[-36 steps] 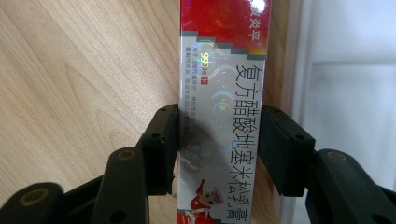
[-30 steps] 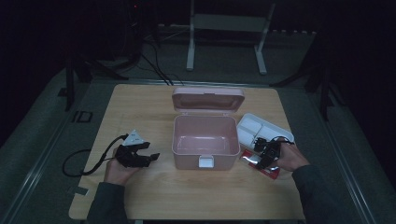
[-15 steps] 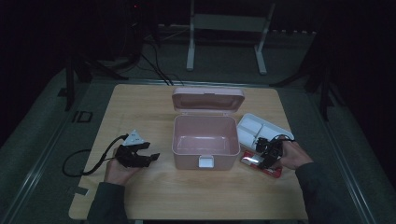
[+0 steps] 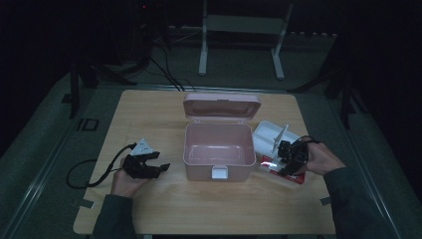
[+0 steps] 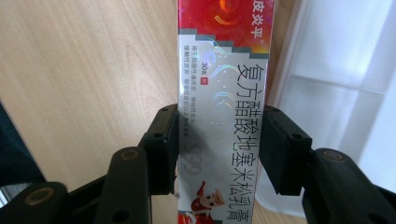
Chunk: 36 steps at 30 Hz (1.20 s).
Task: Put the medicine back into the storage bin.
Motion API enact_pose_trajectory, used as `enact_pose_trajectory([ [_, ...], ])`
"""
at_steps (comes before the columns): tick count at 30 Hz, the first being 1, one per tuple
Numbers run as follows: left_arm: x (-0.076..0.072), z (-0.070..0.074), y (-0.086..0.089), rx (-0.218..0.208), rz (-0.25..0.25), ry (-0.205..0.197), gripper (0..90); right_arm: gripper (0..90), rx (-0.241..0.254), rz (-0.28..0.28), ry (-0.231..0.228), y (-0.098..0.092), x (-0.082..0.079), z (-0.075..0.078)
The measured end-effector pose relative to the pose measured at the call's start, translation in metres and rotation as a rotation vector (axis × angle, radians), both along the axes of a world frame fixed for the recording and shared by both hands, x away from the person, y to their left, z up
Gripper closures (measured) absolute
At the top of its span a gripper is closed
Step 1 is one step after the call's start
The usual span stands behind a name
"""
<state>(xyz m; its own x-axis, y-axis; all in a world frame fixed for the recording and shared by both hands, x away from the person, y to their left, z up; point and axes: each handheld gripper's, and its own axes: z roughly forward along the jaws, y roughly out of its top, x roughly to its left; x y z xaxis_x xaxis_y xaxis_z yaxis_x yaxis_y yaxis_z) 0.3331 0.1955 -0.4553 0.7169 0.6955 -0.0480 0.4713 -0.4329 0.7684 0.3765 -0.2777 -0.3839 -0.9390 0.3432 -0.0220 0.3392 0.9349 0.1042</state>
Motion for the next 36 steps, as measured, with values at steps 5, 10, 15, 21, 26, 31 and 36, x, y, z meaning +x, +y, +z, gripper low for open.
enact_pose_trajectory([
  [5, 0.0, -0.001, -0.002, 0.0, -0.003, 0.004, 35.6, 51.4, -0.007, 0.015, -0.016, 0.002, 0.001, 0.019],
  [10, 0.0, -0.001, -0.002, -0.001, -0.003, 0.003, 35.6, 51.4, -0.002, 0.029, -0.047, 0.005, 0.001, 0.045],
  [15, 0.0, -0.001, -0.002, -0.002, -0.002, 0.003, 35.6, 51.4, -0.004, 0.047, -0.078, 0.014, -0.001, 0.07],
  [21, 0.0, -0.001, -0.002, -0.002, -0.002, 0.002, 35.5, 51.4, -0.009, 0.096, -0.106, 0.036, -0.002, 0.09],
  [26, 0.0, -0.001, -0.002, 0.0, -0.003, 0.003, 35.6, 51.4, -0.009, 0.128, -0.111, 0.051, -0.001, 0.094],
  [31, 0.0, -0.001, -0.002, -0.002, -0.003, 0.001, 35.5, 51.4, -0.007, 0.175, -0.109, 0.073, 0.002, 0.095],
  [36, 0.0, -0.001, -0.002, -0.006, -0.005, 0.004, 35.6, 51.4, -0.016, 0.223, -0.093, 0.1, 0.005, 0.092],
])
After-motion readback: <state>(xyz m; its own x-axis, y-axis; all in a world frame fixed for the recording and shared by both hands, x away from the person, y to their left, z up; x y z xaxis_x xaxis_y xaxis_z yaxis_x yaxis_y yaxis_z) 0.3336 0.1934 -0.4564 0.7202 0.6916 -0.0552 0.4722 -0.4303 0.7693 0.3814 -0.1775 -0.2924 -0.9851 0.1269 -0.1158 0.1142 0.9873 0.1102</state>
